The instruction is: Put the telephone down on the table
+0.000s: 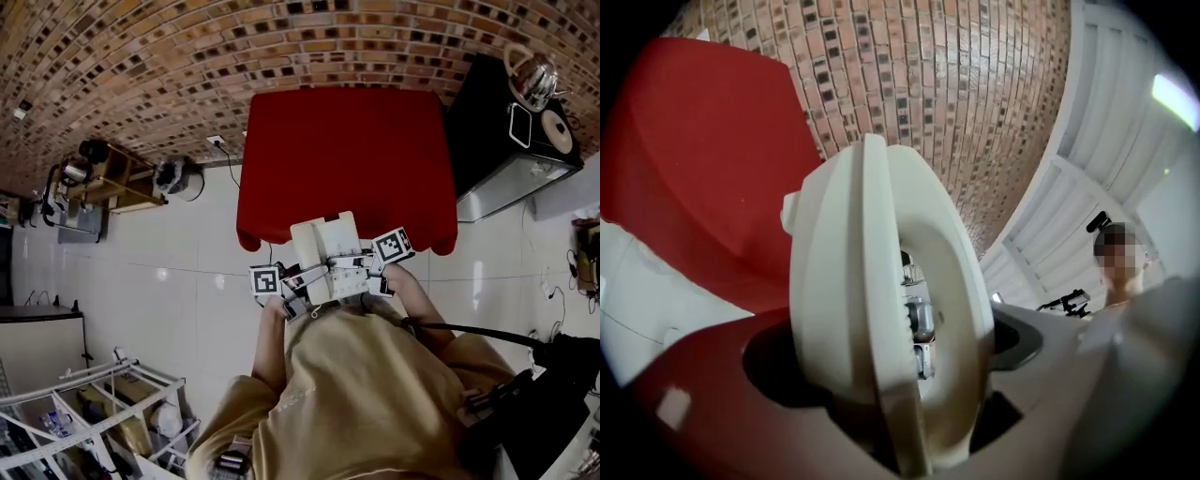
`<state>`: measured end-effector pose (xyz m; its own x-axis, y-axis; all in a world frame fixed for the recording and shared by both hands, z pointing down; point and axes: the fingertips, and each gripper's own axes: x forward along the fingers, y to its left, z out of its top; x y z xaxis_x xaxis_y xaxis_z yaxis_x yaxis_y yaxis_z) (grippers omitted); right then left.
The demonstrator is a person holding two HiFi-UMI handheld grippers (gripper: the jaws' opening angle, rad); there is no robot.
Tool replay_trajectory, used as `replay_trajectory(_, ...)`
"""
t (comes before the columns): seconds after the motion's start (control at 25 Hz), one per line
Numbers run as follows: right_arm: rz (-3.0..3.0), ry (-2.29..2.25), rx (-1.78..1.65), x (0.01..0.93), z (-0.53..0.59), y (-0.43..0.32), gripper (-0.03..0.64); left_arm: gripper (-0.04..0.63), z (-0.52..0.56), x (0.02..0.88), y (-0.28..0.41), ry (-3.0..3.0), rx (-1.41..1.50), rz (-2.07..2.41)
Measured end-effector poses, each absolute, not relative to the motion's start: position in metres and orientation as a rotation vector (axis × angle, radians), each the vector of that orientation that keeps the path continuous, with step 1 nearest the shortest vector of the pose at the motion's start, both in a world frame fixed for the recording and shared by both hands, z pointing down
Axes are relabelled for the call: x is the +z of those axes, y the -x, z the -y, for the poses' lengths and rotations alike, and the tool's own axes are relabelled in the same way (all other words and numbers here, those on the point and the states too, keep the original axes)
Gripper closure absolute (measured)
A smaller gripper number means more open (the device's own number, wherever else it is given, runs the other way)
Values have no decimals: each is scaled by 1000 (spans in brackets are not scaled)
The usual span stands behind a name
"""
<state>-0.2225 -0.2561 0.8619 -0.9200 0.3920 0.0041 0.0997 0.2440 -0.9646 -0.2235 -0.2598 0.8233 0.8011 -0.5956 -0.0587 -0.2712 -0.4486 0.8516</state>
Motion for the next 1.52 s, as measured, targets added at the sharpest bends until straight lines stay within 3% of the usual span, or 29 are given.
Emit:
replay_trajectory(0.28,2140,432,1857,891,281,257,333,138,292,848,260,-2012,-433,662)
replay_trajectory(0.8,2175,246,1768,912,357,428,318,137,360,877,427,-1809,-483,521)
replay_trajectory(1.04,2045,85,1956,938,400,493,318,137,417,886,499,-1977,-477,449)
replay_trajectory(1.28,1962,59,1998,972,450,531,318,137,446,943,528,-1404,-453,457)
replay_trajectory(1.52,2064,111,1909,998,536,570,313,137,548,953,570,-1799,-436,462)
